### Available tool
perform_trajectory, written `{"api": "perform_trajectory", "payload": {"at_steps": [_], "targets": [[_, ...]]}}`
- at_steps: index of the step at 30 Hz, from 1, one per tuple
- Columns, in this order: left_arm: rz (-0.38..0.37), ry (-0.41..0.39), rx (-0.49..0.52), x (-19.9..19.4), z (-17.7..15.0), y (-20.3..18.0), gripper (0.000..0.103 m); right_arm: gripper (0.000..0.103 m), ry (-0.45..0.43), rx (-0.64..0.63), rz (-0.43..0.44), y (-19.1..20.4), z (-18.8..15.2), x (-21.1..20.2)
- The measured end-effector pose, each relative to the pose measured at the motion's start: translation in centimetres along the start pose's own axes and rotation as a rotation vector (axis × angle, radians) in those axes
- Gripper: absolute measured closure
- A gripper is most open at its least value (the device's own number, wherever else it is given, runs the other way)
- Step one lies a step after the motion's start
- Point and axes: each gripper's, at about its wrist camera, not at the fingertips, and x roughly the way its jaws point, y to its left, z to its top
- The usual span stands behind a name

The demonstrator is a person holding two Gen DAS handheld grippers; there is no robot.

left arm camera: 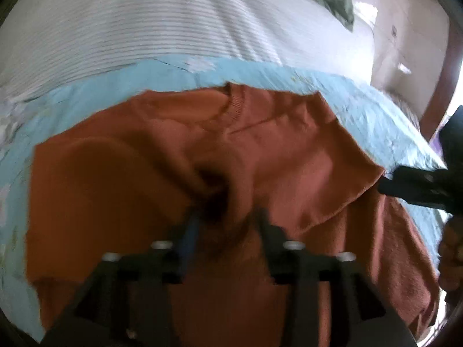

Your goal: Fold small clothes

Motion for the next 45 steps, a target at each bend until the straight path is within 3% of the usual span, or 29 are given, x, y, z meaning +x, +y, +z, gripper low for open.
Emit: {"api": "perform_trajectory", "payload": {"at_steps": [5, 10, 14, 15, 16, 17, 20, 25, 27, 29, 33, 35, 38, 40, 42, 44, 45], "targets": [[0.111, -0.043, -0.145, -4.4, -2.3, 4.7, 0.043, 0.051, 0.045, -0.014, 0.025, 1.3, 2.3, 5.5], [0.345, -0.005, -0.310, -6.1, -5.4, 11.3, 0.043, 0.051, 0.094, 0.016, 0.049, 1.8, 4.6, 11.4], [0.368, 0.050, -0.398, -5.4, -6.7, 15.0, 0.044, 0.051, 0.136, 0.038, 0.066, 2.3, 6.0, 15.2], [0.374, 0.056, -0.400, -5.2, -6.8, 15.3, 0.044, 0.056, 0.145, 0.040, 0.072, 2.5, 6.1, 16.0], [0.390, 0.063, -0.400, -4.9, -6.7, 15.6, 0.044, 0.066, 0.162, 0.030, 0.083, 2.8, 6.2, 16.7], [0.413, 0.073, -0.403, -4.4, -6.5, 15.8, 0.044, 0.097, 0.177, 0.022, 0.082, 3.1, 6.2, 17.1], [0.438, 0.074, -0.444, -3.5, -6.1, 16.6, 0.044, 0.097, 0.084, -0.025, 0.063, 4.3, 6.6, 14.4], [0.453, 0.038, -0.484, -2.8, -5.3, 17.1, 0.054, 0.097, -0.221, -0.051, 0.046, 4.8, 7.0, 3.6], [0.445, 0.015, -0.546, -3.3, -5.9, 17.9, 0.053, 0.097, -0.286, -0.024, 0.016, 3.4, 6.1, 0.9], [0.392, -0.019, -0.627, -3.8, -6.8, 18.6, 0.053, 0.097, -0.260, -0.013, -0.039, 1.6, 4.7, 0.8], [0.419, -0.020, -0.620, -4.0, -7.2, 17.8, 0.053, 0.094, -0.113, 0.071, -0.105, -2.2, 2.0, 4.3], [0.404, -0.021, -0.623, -4.0, -7.3, 18.1, 0.053, 0.094, -0.089, 0.149, -0.114, -3.9, 1.4, 5.0], [0.376, -0.023, -0.627, -4.2, -7.4, 18.4, 0.053, 0.094, -0.127, 0.178, -0.078, -4.7, 1.4, 4.7], [0.376, -0.021, -0.620, -4.1, -7.3, 18.5, 0.053, 0.096, -0.144, 0.118, -0.070, -3.5, 2.0, 4.3], [0.380, -0.020, -0.619, -4.0, -7.3, 18.4, 0.053, 0.096, -0.219, 0.030, -0.038, -1.8, 2.5, 2.6], [0.380, -0.020, -0.619, -4.0, -7.3, 18.4, 0.053, 0.096, -0.248, -0.030, -0.098, -0.7, 2.8, 1.8], [0.382, -0.019, -0.617, -3.9, -7.4, 18.3, 0.053, 0.096, -0.221, -0.029, -0.142, -0.9, 2.8, 2.2]]}}
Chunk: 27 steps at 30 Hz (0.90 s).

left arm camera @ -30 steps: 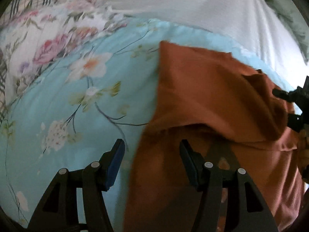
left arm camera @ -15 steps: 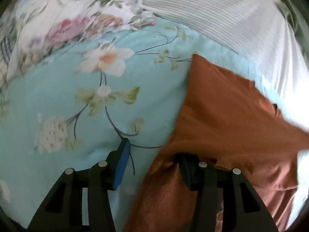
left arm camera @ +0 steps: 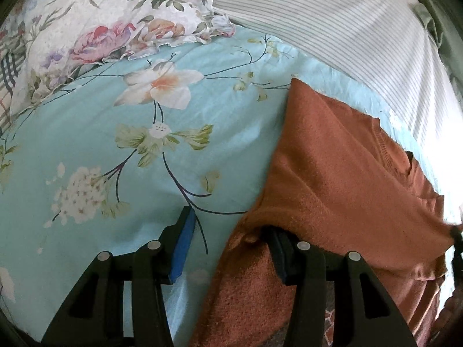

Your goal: Fold small clothes

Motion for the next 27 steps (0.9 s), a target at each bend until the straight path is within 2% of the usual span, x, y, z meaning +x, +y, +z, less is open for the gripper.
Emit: {"api": "perform_trajectory", "payload": {"at_steps": [1, 3, 8, 10, 13, 14, 16, 19, 22, 25, 27], "targets": [[0.002, 0.001, 0.003, 0.0, 0.0, 0.0, 0.052, 0.093, 0.052, 0.009, -0.061, -0.7, -0.3, 0.8], [0.005, 0.009, 0.015, 0.1, 0.0, -0.1, 0.052, 0.090, 0.111, 0.048, -0.115, -2.3, -0.9, 1.4], [-0.017, 0.052, 0.063, -0.6, 0.0, 0.3, 0.052, 0.089, 0.109, 0.102, -0.103, -4.2, -2.0, -1.6], [-0.014, 0.062, 0.093, -1.7, -0.4, 0.6, 0.054, 0.084, 0.115, 0.096, -0.069, -4.0, -2.8, -3.5], [-0.037, 0.076, 0.141, -4.4, -1.7, 1.4, 0.054, 0.063, 0.136, 0.024, -0.018, -2.6, -4.4, -5.6], [-0.057, 0.085, 0.144, -5.3, -2.2, 1.8, 0.053, 0.060, 0.148, -0.005, -0.006, -2.0, -5.1, -6.3], [-0.103, 0.116, 0.147, -7.3, -3.7, 2.5, 0.047, 0.060, 0.172, -0.037, 0.009, -1.6, -6.8, -7.5], [-0.132, 0.169, 0.177, -9.5, -6.4, 2.6, 0.038, 0.060, 0.189, -0.037, 0.016, -1.7, -8.9, -9.0], [-0.105, 0.218, 0.199, -10.3, -9.1, 2.1, 0.037, 0.059, 0.201, -0.020, 0.031, -1.8, -10.6, -10.3], [-0.002, 0.218, 0.273, -10.6, -11.5, 1.3, 0.038, 0.058, 0.217, -0.024, 0.047, -1.5, -11.6, -11.2], [0.030, 0.221, 0.307, -11.1, -12.8, 1.5, 0.040, 0.055, 0.217, -0.033, 0.062, -1.3, -12.0, -12.3]]}}
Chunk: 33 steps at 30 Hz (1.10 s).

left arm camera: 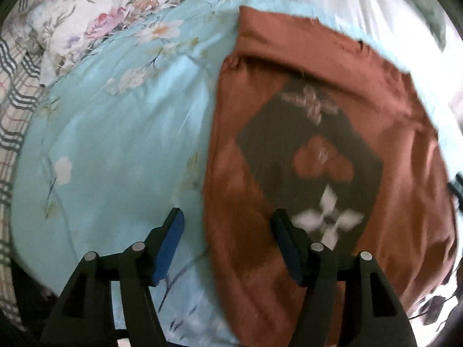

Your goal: Fold small clothes

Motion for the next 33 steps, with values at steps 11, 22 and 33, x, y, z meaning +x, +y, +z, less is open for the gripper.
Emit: {"api": "perform_trajectory", "payload": {"at_steps": [11, 22, 33], "targets": [[-0.156, 0.002, -0.043, -4.1, -6.1, 5.1, 0.037, 0.045, -0.073, 0.021, -0.047, -2.2, -3.1, -7.5], [-0.122, 0.031, 0.076, -4.2, -9.6, 0.0, 0.037, 0.044, -0.053, 0.039, 0.016, -1.9, -5.0, -7.5], [-0.017, -0.001, 0.102, -3.1, -8.6, -1.0, 0.061, 0.044, -0.081, 0.065, 0.000, -3.0, -4.6, -8.7]]}}
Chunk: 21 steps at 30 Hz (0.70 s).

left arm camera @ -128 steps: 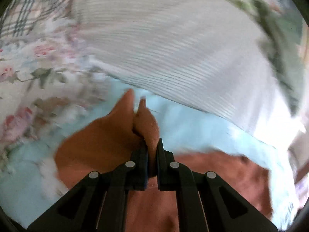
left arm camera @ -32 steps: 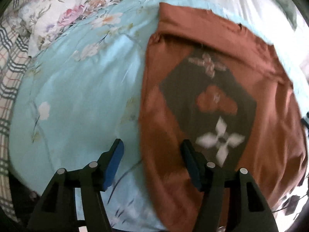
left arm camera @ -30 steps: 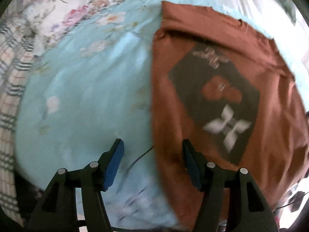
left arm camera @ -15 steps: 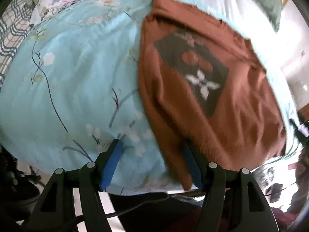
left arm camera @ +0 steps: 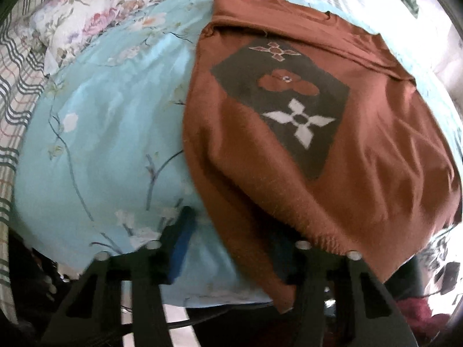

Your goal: Fold small clothes

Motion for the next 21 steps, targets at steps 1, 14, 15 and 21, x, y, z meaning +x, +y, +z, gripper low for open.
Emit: {"api": "perform_trajectory", "payload": {"at_steps": [1, 14, 15, 21], "targets": [[0.002, 0.005, 0.006, 0.0, -0.2, 0.5, 0.062, 0.044, -0.004, 0.005, -0.006, -0.4, 0.0, -0.3], [-0.242, -0.017, -0.091, -2.4, 0.6, 4.8, 0.043, 0.044, 0.097, -0.032, -0.038, -2.4, -1.9, 0.2], [-0.256, -0.017, -0.097, -2.1, 1.0, 4.7, 0.042, 0.044, 0.105, -0.028, -0.034, -2.7, -1.8, 0.7], [-0.340, 0.053, -0.111, 1.7, 3.6, 3.8, 0.040, 0.044, 0.107, -0.020, 0.036, -3.4, 0.1, 2.8]]}}
